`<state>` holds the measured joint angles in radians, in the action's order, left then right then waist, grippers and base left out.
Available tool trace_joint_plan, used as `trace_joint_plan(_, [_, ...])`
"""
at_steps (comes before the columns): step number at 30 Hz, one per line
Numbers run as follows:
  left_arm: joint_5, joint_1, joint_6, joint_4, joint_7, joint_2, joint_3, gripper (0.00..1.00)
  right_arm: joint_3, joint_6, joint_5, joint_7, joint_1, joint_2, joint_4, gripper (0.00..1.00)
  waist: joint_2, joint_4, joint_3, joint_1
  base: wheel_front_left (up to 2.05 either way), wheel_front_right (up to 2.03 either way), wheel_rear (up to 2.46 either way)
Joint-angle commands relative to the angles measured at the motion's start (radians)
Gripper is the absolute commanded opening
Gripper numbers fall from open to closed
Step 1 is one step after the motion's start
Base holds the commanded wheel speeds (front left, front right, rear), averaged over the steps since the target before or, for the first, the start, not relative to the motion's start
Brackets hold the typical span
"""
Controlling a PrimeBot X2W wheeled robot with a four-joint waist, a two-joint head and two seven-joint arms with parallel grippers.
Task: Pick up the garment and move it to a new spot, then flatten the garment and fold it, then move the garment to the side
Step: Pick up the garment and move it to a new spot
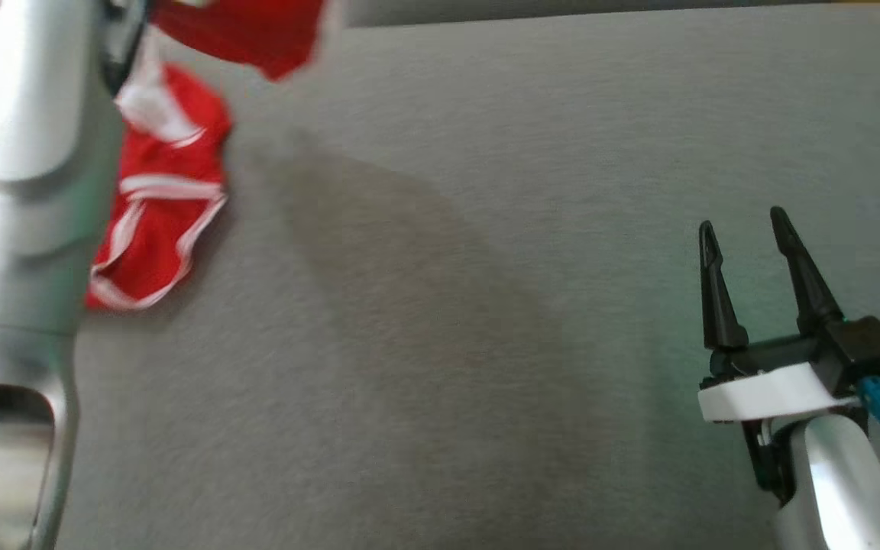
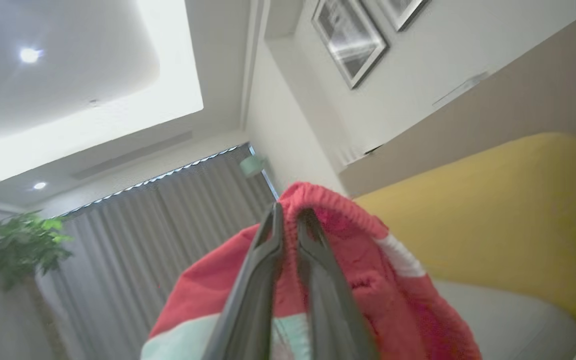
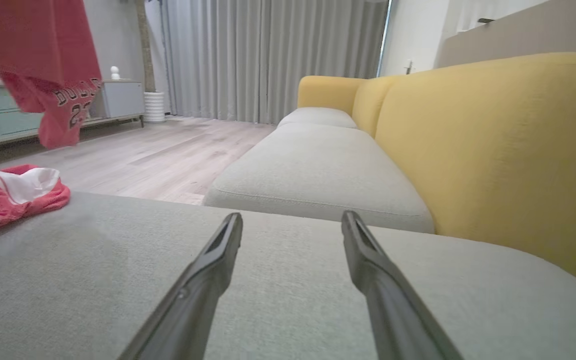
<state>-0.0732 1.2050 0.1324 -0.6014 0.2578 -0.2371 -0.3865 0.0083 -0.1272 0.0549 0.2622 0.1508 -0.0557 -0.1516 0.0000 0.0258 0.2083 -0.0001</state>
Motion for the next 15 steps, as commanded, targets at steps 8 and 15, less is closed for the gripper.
trace_joint_plan(8, [-0.247, 0.046, -0.002, 0.195, -0.007, -0.067, -0.19, 0.0, 0.03, -0.003, -0.071, 0.0, -0.018, 0.005, 0.077, 1.0, 0.0, -0.255, -0.07, 0.0001, 0.0, 0.0, 0.0])
trace_joint_plan(15, [-0.312, -0.076, -0.002, 0.24, 0.0, -0.069, -0.337, 0.0, 0.036, -0.003, -0.125, 0.0, -0.014, 0.005, 0.087, 1.0, 0.0, -0.347, -0.03, 0.0001, 0.0, 0.0, 0.0])
